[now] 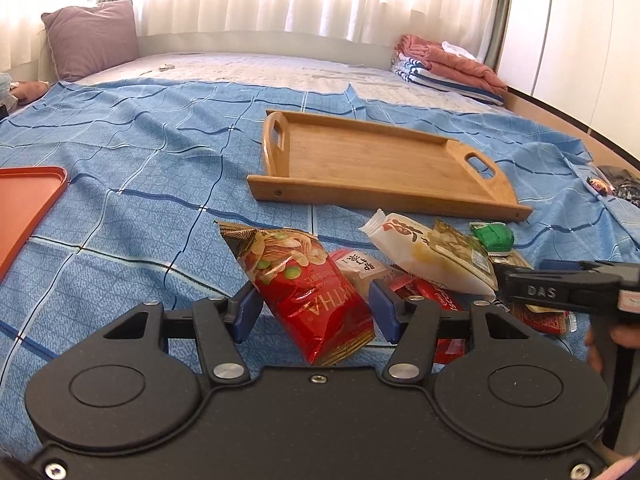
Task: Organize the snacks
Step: 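Carry both snacks onto the wooden tray and open both tools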
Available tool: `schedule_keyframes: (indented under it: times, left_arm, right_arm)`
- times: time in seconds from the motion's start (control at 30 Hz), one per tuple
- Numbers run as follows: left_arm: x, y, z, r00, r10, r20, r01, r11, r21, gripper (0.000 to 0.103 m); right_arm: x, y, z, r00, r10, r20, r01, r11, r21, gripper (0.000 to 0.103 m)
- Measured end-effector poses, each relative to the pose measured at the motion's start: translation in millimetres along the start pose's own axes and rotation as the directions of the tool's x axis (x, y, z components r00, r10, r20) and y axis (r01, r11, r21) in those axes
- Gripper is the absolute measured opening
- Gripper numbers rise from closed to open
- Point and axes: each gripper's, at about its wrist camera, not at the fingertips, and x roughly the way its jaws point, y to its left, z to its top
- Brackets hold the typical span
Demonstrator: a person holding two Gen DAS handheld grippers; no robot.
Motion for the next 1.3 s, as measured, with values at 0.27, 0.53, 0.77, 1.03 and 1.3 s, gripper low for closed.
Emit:
schedule_keyframes:
  times: [0.27,0.53,0.77,1.03,1.3]
  left_arm:
    - [-4,2,9,1.000,-0.009,0.017,0.009,1.000,-0.010,0.055]
    - [-16,5,22,0.998,-0.043,0.046,0.044,0.999,-0.024,0.055]
    - [-12,9,48,0.991,-0.130,0.022,0.131,0.990,-0.056,0.055]
    - [14,15,115,0.957,-0.288,-0.041,0.284,0.956,-0.073,0.055]
    - [75,5,184,0.944,-0.312,-0.110,0.307,0.950,-0.063,0.055]
  right_arm:
    - [-8,8,4,1.000,0.022,0.002,-0.022,1.000,-0.017,0.065]
    - [-46,20,11,0.994,0.082,0.069,-0.079,0.996,-0.042,0.064]
    - [-57,21,35,0.990,0.110,0.086,-0.108,0.994,-0.031,0.064]
    - [-49,17,81,0.987,0.141,0.082,-0.138,0.990,-0.034,0.064]
    - [-6,5,149,0.984,0.172,0.044,-0.173,0.985,0.018,0.065]
